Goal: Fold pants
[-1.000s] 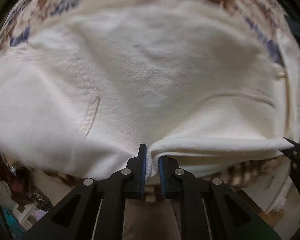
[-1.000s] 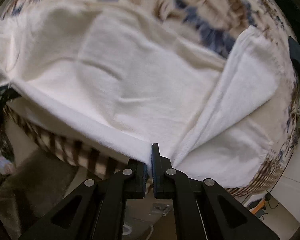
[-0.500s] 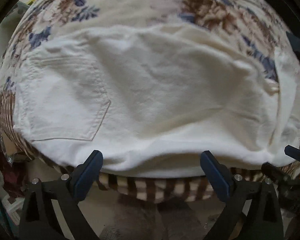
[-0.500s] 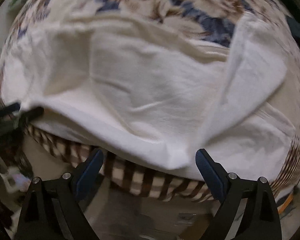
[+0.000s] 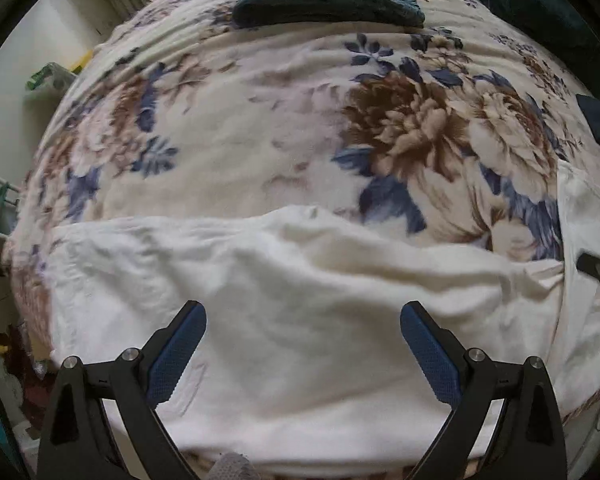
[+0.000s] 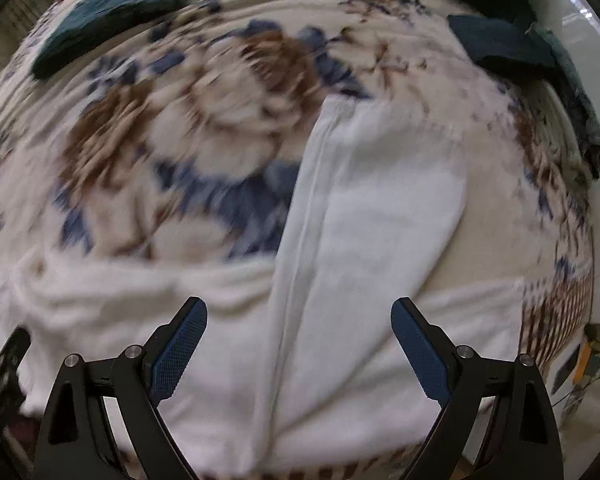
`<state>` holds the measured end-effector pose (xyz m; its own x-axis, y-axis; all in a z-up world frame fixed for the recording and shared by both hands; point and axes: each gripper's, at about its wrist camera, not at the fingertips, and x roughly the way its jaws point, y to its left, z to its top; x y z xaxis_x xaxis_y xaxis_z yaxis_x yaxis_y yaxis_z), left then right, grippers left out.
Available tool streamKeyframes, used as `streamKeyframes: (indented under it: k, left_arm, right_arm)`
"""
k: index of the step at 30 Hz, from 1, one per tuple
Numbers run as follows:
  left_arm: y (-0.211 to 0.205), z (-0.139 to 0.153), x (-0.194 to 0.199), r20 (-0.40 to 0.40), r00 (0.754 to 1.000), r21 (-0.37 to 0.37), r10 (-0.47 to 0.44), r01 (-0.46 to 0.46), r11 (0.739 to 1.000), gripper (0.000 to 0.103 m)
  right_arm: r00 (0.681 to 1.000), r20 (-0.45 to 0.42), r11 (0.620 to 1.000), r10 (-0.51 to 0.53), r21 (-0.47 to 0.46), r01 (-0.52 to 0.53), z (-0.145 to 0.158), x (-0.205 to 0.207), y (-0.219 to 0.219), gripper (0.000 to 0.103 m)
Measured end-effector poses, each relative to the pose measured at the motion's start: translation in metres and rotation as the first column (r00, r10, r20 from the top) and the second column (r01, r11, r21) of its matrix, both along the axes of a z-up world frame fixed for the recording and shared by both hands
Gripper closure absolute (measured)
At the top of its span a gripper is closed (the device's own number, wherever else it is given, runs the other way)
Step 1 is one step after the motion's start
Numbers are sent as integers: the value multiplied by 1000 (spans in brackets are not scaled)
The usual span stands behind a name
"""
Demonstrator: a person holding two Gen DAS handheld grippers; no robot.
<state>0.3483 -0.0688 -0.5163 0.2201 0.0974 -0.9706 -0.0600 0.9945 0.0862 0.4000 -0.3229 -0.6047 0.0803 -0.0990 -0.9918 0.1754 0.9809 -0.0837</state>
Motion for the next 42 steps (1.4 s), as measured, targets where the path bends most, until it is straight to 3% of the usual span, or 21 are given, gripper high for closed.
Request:
streamKeyframes:
  k: [6,8,9,10,11,12,14,16,19,20,21,23,25,29,30,33,35,36,37,38,42]
  left_arm:
    - [-5,-13,-3,-11,1000,5,-4,4,1000,3]
    - [-5,-15,-7,-22,1000,5,-6,6,1000,3]
    - [-5,-16,-11,-28,1000,4,-8,8,1000,3]
    - [-5,-16,-13,-31,999,3,-9,9,1000,3]
    - [-5,-15,-17,-34,999,0,-11,11,1000,3]
    - [-5,-14,-20,-35,999,-3,-12,12,1000,3]
    - [-6,-9,-25,-32,999,-16,-9,9,1000,3]
    - [-10,0,-31,-17,1000,-47,-4,4,999,3]
    - [-21,10,-38,3,1000,-78,-19,19,997,3]
    - [-27,11,-39,4,1000,-86,-30,30,996,3]
    - [-31,10,-41,3,999,-90,-39,39,995,3]
    - [-41,4,-42,-7,998,-98,-59,58,993,3]
    - [-49,-4,-43,-30,997,-105,-69,65,992,3]
    - [-59,-11,-42,-31,996,-100,-84,81,992,3]
    - [-59,-11,-41,-30,996,-102,-82,79,992,3]
    - [-60,-13,-40,-32,996,-107,-82,78,991,3]
    - [-60,-13,-39,-32,996,-99,-84,81,992,3]
    - [-61,-13,-39,-31,996,-97,-83,80,992,3]
    - [-62,-13,-38,-31,996,-96,-83,79,992,3]
    - [-62,-12,-38,-31,996,-94,-81,77,993,3]
    - [-66,-10,-41,-25,995,-98,-92,89,991,3]
  right_arm:
    - [1000,-11,999,-3,-51,3,-47,50,-3,8]
    - [999,-41,998,-7,-69,4,-63,58,-3,16]
    - [999,-51,997,-15,-73,11,-69,59,-5,41]
    - [997,-66,996,-48,-83,42,-74,57,-11,76]
    - [995,-63,994,-75,-83,70,-75,54,-17,90]
    - [991,-26,991,-132,-28,132,-69,47,-30,97]
    - [967,37,967,-250,53,248,-51,26,-55,98]
    - [919,95,920,-382,132,369,-29,-3,-85,98]
    - [793,146,802,-591,211,559,-1,-67,-136,98]
    - [721,150,732,-677,240,637,3,-99,-156,98]
    - [684,147,695,-715,254,672,2,-115,-168,98]
    - [589,106,590,-801,305,748,-15,-158,-189,98]
    - [531,35,510,-846,342,789,-43,-185,-198,98]
    - [508,-78,438,-858,406,802,-79,-199,-201,93]
    - [505,-78,431,-859,421,798,-81,-202,-199,88]
    - [498,-55,415,-866,478,774,-82,-200,-203,52]
    - [490,-52,400,-870,506,764,-87,-197,-210,49]
    - [490,-47,400,-870,512,760,-90,-196,-210,51]
    - [493,-47,404,-869,508,761,-96,-190,-211,78]
    - [489,-49,404,-871,496,768,-98,-189,-212,99]
    - [486,-14,426,-874,459,780,-73,-194,-213,98]
